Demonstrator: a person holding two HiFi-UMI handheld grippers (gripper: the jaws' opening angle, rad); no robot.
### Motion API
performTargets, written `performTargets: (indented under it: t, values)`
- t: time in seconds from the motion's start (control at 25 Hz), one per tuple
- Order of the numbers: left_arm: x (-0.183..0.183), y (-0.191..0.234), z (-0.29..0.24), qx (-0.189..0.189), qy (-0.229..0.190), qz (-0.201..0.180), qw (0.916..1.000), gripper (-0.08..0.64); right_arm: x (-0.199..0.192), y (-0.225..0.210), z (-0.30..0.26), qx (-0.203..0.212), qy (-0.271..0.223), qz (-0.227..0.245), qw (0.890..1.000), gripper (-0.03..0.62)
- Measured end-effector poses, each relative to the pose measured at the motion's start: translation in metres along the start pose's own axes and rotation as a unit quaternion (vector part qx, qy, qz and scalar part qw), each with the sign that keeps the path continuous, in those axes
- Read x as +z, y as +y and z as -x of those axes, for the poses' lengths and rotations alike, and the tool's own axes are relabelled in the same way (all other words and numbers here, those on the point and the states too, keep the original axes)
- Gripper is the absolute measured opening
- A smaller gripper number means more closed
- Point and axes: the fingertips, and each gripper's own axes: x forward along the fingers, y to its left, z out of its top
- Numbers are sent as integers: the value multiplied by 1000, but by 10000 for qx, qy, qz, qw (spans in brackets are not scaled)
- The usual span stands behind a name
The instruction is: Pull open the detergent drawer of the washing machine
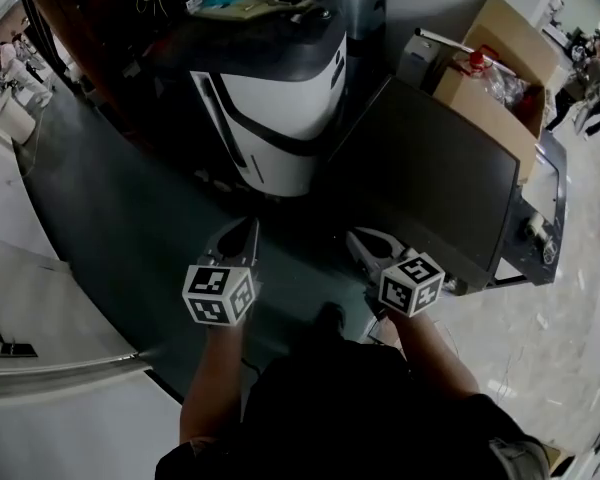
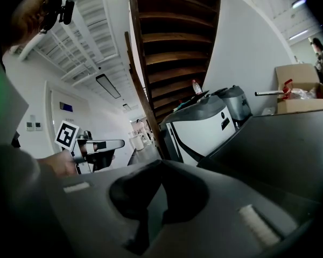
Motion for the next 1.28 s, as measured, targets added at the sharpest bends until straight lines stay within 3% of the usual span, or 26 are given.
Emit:
performTargets:
  t: [0.48, 0.8, 0.96, 1.12, 1.28]
  values:
    - [25, -27, -95, -385, 201, -209, 9988, 11, 35, -73, -20, -107, -75, -13, 9999, 2]
    - [41, 14, -152, -973, 204, -274, 9947, 11, 45, -106, -53, -832, -188, -265, 9960, 2]
    - [54, 49, -184, -1447, 283, -660, 9869, 11, 55, -115, -83, -1382, -373, -450, 9887, 2]
    - [73, 72, -202, -2018, 294, -1104, 9727, 11, 66, -120, -100, -2117, -686, -669, 9726, 2]
    - [71, 84, -214, -2560, 384, -1148, 9591, 11, 71, -113, -111, -2572, -804, -620, 9610, 2]
